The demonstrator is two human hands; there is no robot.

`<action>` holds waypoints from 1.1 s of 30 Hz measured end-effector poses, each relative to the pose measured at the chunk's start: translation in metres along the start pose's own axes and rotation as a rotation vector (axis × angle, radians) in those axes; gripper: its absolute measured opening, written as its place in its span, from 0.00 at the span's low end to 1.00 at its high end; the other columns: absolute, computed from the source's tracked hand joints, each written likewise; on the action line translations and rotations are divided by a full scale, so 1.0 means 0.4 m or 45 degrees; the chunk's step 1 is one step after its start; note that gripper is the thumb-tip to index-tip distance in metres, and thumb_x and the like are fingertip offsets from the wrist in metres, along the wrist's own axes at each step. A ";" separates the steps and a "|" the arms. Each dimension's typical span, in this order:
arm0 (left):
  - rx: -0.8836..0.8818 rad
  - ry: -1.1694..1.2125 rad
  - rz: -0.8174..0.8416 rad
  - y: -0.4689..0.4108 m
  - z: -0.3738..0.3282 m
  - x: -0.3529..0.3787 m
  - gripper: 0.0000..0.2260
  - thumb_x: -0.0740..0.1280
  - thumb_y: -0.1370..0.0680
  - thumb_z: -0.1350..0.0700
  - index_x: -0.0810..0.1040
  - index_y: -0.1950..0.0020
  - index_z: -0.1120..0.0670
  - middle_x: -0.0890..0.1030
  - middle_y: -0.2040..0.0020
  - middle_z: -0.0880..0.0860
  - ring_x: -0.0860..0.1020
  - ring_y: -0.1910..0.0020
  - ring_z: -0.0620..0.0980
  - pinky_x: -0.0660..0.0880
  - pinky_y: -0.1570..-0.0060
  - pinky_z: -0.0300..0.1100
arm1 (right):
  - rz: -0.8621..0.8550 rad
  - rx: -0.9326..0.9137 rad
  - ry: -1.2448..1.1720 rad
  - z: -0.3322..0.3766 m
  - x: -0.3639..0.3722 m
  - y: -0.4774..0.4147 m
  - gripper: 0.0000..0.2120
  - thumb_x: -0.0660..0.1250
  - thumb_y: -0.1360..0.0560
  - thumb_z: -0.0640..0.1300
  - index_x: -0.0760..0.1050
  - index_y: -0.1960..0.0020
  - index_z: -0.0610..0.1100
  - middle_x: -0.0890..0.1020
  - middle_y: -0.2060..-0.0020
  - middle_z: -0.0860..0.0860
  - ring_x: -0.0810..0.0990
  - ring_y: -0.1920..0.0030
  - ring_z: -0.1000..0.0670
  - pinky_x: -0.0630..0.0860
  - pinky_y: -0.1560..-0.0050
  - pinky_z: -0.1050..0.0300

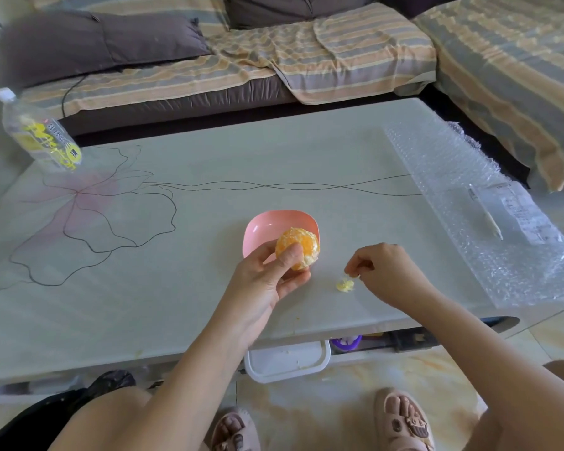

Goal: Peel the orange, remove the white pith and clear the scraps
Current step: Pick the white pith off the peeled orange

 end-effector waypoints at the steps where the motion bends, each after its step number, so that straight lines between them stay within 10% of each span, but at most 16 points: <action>1: -0.008 0.004 0.008 0.000 0.001 0.000 0.17 0.71 0.33 0.53 0.78 0.48 0.60 0.83 0.55 0.54 0.83 0.58 0.48 0.80 0.57 0.39 | -0.008 0.012 -0.023 0.000 -0.003 -0.001 0.16 0.57 0.26 0.32 0.80 0.56 0.47 0.82 0.60 0.54 0.79 0.59 0.53 0.72 0.63 0.67; 20: 0.896 -0.993 -0.095 0.033 -0.016 0.034 0.23 0.79 0.34 0.59 0.77 0.43 0.50 0.79 0.47 0.42 0.78 0.49 0.43 0.74 0.53 0.31 | -0.422 -0.610 -0.602 0.125 -0.118 0.135 0.08 0.74 0.32 0.48 0.81 0.53 0.50 0.81 0.57 0.58 0.80 0.57 0.53 0.74 0.60 0.64; 33: 0.901 -1.058 -0.069 0.038 -0.022 0.043 0.24 0.78 0.36 0.51 0.77 0.42 0.43 0.80 0.49 0.41 0.80 0.51 0.43 0.73 0.52 0.29 | -0.685 -0.806 -0.347 0.118 -0.103 0.149 0.04 0.73 0.29 0.43 0.84 0.56 0.44 0.81 0.61 0.55 0.77 0.61 0.61 0.68 0.62 0.75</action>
Point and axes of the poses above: each hand's wrist, its own y-axis away from the middle knuckle, its own x-axis out of the palm, z = x × y, the point moved 1 cm from there along -y, towards the middle knuckle
